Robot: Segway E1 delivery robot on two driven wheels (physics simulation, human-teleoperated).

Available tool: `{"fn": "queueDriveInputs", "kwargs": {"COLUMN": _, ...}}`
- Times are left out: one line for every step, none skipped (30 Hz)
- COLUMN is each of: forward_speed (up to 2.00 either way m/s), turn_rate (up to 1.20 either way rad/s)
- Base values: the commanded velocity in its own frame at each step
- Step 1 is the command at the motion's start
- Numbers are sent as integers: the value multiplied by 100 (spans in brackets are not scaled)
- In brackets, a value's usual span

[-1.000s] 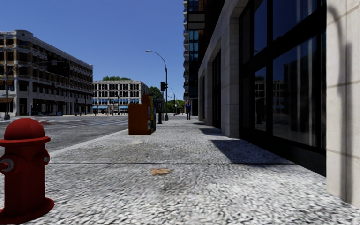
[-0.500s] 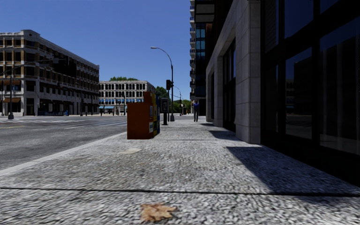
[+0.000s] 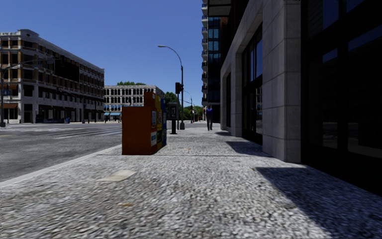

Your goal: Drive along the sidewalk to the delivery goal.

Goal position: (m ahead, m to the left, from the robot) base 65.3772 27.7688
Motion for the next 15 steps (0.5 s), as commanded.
{"fn": "queueDriveInputs", "kwargs": {"forward_speed": 200, "turn_rate": 0}}
{"fn": "queueDriveInputs", "kwargs": {"forward_speed": 200, "turn_rate": 0}}
{"fn": "queueDriveInputs", "kwargs": {"forward_speed": 200, "turn_rate": 0}}
{"fn": "queueDriveInputs", "kwargs": {"forward_speed": 200, "turn_rate": 0}}
{"fn": "queueDriveInputs", "kwargs": {"forward_speed": 200, "turn_rate": 0}}
{"fn": "queueDriveInputs", "kwargs": {"forward_speed": 200, "turn_rate": 0}}
{"fn": "queueDriveInputs", "kwargs": {"forward_speed": 200, "turn_rate": 0}}
{"fn": "queueDriveInputs", "kwargs": {"forward_speed": 200, "turn_rate": 0}}
{"fn": "queueDriveInputs", "kwargs": {"forward_speed": 200, "turn_rate": 0}}
{"fn": "queueDriveInputs", "kwargs": {"forward_speed": 200, "turn_rate": 0}}
{"fn": "queueDriveInputs", "kwargs": {"forward_speed": 200, "turn_rate": 0}}
{"fn": "queueDriveInputs", "kwargs": {"forward_speed": 200, "turn_rate": 0}}
{"fn": "queueDriveInputs", "kwargs": {"forward_speed": 200, "turn_rate": 0}}
{"fn": "queueDriveInputs", "kwargs": {"forward_speed": 200, "turn_rate": 0}}
{"fn": "queueDriveInputs", "kwargs": {"forward_speed": 200, "turn_rate": 0}}
